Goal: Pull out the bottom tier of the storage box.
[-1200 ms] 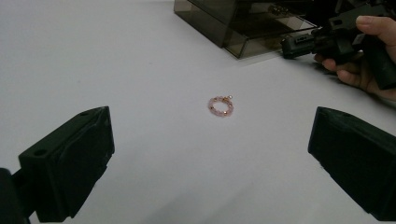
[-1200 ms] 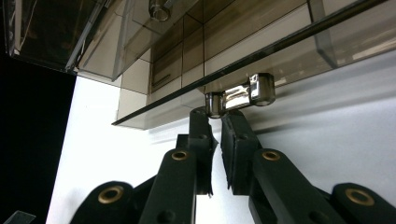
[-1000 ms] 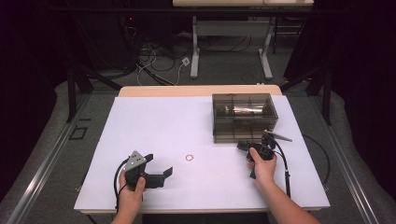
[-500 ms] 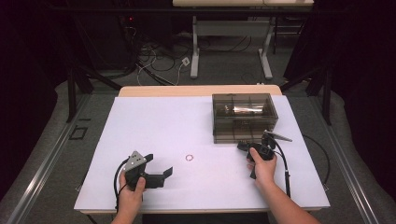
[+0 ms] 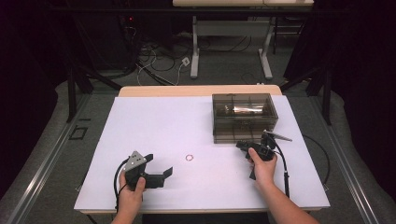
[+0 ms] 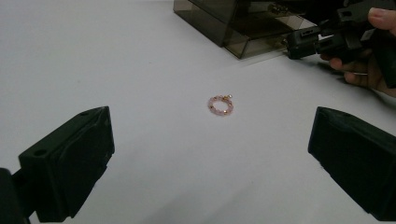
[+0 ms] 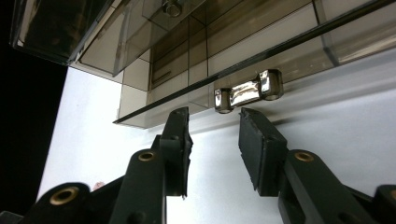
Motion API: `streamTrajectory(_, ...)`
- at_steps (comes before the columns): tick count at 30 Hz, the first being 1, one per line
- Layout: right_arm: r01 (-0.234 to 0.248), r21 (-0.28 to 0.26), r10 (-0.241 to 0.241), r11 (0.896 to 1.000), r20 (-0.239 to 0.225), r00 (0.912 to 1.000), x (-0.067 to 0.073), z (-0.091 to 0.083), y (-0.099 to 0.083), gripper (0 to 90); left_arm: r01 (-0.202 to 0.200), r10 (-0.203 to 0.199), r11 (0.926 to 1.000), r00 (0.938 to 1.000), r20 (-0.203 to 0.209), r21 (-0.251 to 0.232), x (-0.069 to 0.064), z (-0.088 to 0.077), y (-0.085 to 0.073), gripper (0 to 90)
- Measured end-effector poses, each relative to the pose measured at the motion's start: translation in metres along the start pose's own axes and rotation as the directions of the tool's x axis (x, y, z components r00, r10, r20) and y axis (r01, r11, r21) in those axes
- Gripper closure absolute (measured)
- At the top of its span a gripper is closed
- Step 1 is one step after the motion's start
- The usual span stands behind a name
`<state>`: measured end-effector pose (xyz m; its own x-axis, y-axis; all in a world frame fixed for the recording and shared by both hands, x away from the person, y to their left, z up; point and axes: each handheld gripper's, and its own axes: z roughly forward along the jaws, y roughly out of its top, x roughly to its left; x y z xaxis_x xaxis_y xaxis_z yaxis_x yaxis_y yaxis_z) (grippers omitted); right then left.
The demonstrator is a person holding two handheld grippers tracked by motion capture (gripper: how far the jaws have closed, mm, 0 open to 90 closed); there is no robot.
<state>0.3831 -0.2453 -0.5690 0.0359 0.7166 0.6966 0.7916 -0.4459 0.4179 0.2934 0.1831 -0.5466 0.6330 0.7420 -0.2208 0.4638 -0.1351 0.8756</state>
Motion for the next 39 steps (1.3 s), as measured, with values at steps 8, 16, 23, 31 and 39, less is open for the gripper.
streamTrajectory(8,0.045,-0.015,-0.044,0.999,0.058,0.9974,0.01,-0.001,-0.003,56.9,-0.002,0.002,1.0,1.0,0.0,0.002,0.0,0.0,0.0,0.5)
streamTrajectory(16,0.126,-0.03,-0.122,0.992,0.117,0.9856,0.018,-0.002,-0.007,51.2,-0.007,0.007,1.0,1.0,0.0,0.005,0.0,0.0,0.0,0.4)
streamTrajectory(23,0.208,-0.057,-0.195,0.977,0.174,0.9653,0.024,-0.001,-0.009,47.9,-0.005,0.005,1.0,1.0,-0.001,0.003,0.0,0.0,0.0,0.5)
streamTrajectory(31,0.287,-0.059,-0.272,0.956,0.186,0.9442,0.03,-0.003,-0.011,47.4,-0.007,0.007,1.0,1.0,0.0,0.005,0.0,0.0,0.0,0.5)
streamTrajectory(39,0.391,-0.076,-0.367,0.917,0.218,0.9044,0.04,-0.004,-0.014,47.2,-0.006,0.006,1.0,1.0,0.0,0.005,0.0,0.0,0.0,0.4)
